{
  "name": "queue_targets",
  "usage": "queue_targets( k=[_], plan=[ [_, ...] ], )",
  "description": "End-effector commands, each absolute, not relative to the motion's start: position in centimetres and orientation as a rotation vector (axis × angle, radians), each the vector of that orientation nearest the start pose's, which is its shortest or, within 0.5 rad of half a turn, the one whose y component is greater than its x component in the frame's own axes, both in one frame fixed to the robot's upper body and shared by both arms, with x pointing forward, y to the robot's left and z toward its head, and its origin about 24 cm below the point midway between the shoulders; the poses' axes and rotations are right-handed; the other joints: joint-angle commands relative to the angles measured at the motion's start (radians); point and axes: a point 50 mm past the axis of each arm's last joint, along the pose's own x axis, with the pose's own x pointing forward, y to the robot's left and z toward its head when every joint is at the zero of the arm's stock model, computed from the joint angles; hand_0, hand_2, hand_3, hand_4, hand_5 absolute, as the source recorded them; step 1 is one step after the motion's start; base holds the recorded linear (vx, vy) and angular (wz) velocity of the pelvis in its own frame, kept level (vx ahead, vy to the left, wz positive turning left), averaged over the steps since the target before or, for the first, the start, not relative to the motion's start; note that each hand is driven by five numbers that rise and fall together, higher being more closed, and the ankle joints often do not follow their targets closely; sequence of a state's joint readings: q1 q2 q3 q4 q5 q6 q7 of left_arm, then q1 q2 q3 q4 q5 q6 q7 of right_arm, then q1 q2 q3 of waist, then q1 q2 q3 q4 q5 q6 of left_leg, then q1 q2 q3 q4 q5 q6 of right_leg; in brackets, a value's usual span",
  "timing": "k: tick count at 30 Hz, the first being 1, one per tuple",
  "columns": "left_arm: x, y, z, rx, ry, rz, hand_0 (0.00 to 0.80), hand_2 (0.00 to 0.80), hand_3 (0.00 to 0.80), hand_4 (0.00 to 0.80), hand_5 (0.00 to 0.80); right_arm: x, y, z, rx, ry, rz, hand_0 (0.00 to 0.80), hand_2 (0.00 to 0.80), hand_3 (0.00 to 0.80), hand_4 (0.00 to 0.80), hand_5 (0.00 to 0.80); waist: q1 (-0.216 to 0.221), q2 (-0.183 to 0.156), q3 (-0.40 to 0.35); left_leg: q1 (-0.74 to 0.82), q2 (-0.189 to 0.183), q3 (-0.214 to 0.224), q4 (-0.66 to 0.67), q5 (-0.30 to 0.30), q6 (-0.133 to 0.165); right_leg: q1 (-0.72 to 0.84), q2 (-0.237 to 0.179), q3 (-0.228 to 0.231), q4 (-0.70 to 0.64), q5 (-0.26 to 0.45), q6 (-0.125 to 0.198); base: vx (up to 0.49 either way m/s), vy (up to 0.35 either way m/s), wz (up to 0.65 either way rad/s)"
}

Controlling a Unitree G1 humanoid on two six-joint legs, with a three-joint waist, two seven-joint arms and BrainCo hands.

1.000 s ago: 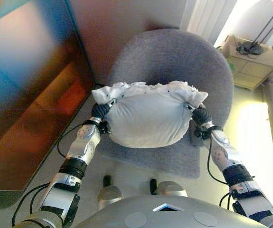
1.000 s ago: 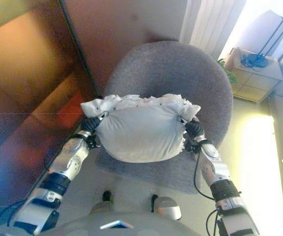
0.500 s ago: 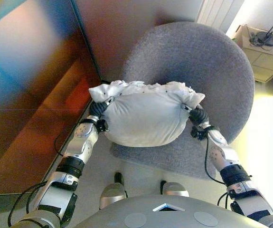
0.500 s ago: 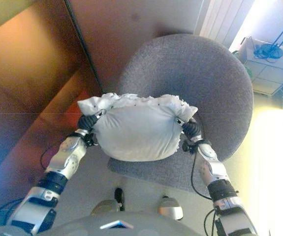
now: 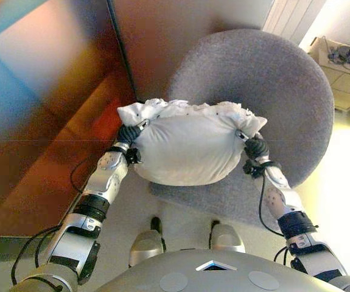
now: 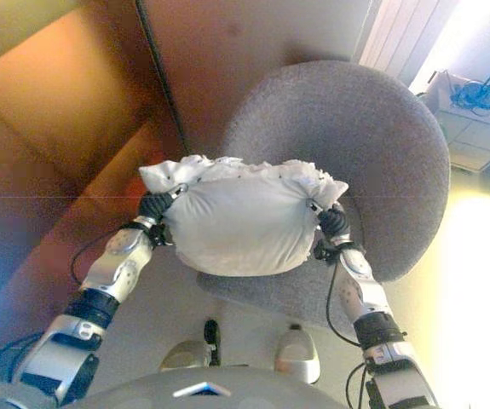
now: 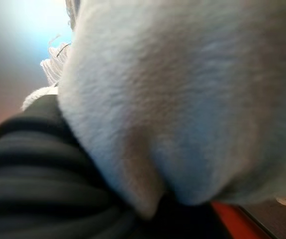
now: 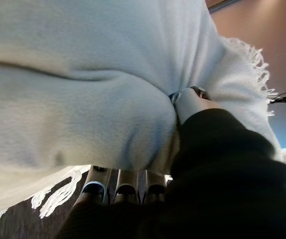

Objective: Pick up the cushion and take it to the sofa

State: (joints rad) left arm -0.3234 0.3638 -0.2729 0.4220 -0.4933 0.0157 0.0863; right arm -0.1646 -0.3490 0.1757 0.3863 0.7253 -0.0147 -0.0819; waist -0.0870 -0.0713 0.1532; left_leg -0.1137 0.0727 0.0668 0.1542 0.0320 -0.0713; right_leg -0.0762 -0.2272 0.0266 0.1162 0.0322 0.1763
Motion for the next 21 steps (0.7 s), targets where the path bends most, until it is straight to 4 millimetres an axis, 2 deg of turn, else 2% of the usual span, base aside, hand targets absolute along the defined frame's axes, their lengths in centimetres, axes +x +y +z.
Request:
queue_targets(
  k=[1, 5, 8, 12, 14, 16, 18, 21],
  plan=[
    [32.4, 13.5, 6.8, -0.072, 0.034, -0.222, 0.800, 0.800, 0.800, 0.800, 0.800, 30.8, -19.9, 4.9, 0.392, 0.045, -0.047, 0.800, 0.800, 0.800, 0.800, 0.800, -0.005, -0.015, -0.045, 0.054, 0.071, 0.066, 0.259, -0.276, 0.033, -0.147, -0.027, 0.026, 0.178, 0.058, 0.026, 0.213, -0.114, 0.84],
    [31.7, 14.5, 5.6, -0.075, 0.095, -0.213, 0.800, 0.800, 0.800, 0.800, 0.800, 30.0, -20.3, 3.5, 0.388, 0.084, -0.094, 0.800, 0.800, 0.800, 0.800, 0.800, 0.010, -0.017, -0.047, 0.081, 0.100, 0.069, 0.243, -0.269, 0.025, -0.121, -0.025, 0.011, 0.198, 0.049, 0.036, 0.217, -0.131, 0.25],
    [31.8, 14.7, 5.6, -0.044, 0.102, -0.223, 0.800, 0.800, 0.800, 0.800, 0.800, 30.2, -20.3, 3.6, 0.384, 0.067, -0.119, 0.800, 0.800, 0.800, 0.800, 0.800, 0.020, -0.017, -0.036, 0.064, 0.109, 0.055, 0.231, -0.256, 0.021, -0.138, -0.020, 0.005, 0.204, 0.056, 0.042, 0.045, -0.156, 0.08],
    [33.7, 13.7, 7.9, 0.019, 0.031, -0.245, 0.800, 0.800, 0.800, 0.800, 0.800, 32.7, -20.3, 6.4, 0.405, -0.022, -0.148, 0.800, 0.800, 0.800, 0.800, 0.800, 0.028, -0.023, 0.015, -0.040, 0.124, 0.017, 0.280, -0.248, 0.008, -0.215, -0.015, -0.008, 0.239, 0.050, 0.046, -0.218, -0.155, 0.14],
    [35.2, 13.1, 10.4, 0.039, -0.035, -0.244, 0.800, 0.800, 0.800, 0.800, 0.800, 34.7, -20.1, 9.1, 0.413, -0.086, -0.143, 0.800, 0.800, 0.800, 0.800, 0.800, 0.029, -0.024, 0.062, -0.117, 0.132, -0.007, 0.345, -0.259, 0.002, -0.272, -0.024, -0.016, 0.295, 0.029, 0.042, -0.294, -0.057, 0.34],
    [36.0, 13.2, 11.7, 0.037, -0.068, -0.227, 0.800, 0.800, 0.800, 0.800, 0.800, 35.7, -19.8, 10.9, 0.392, -0.111, -0.127, 0.800, 0.800, 0.800, 0.800, 0.800, 0.028, -0.021, 0.091, -0.163, 0.139, -0.025, 0.410, -0.279, 0.000, -0.314, -0.035, -0.017, 0.366, -0.001, 0.041, -0.156, 0.004, 0.18],
    [36.1, 13.5, 11.5, 0.021, -0.058, -0.196, 0.800, 0.800, 0.800, 0.800, 0.800, 35.9, -19.8, 11.0, 0.365, -0.095, -0.110, 0.800, 0.800, 0.800, 0.800, 0.800, 0.028, -0.020, 0.098, -0.177, 0.148, -0.035, 0.464, -0.304, 0.001, -0.332, -0.039, -0.010, 0.428, -0.033, 0.044, 0.052, 0.004, -0.02],
    [35.9, 13.8, 10.4, -0.013, -0.010, -0.149, 0.800, 0.800, 0.800, 0.800, 0.800, 35.7, -20.0, 9.6, 0.339, -0.022, -0.078, 0.800, 0.800, 0.800, 0.800, 0.800, 0.030, -0.022, 0.094, -0.174, 0.162, -0.037, 0.506, -0.326, -0.002, -0.340, -0.045, -0.002, 0.484, -0.061, 0.053, 0.134, -0.028, -0.10]
  ],
)
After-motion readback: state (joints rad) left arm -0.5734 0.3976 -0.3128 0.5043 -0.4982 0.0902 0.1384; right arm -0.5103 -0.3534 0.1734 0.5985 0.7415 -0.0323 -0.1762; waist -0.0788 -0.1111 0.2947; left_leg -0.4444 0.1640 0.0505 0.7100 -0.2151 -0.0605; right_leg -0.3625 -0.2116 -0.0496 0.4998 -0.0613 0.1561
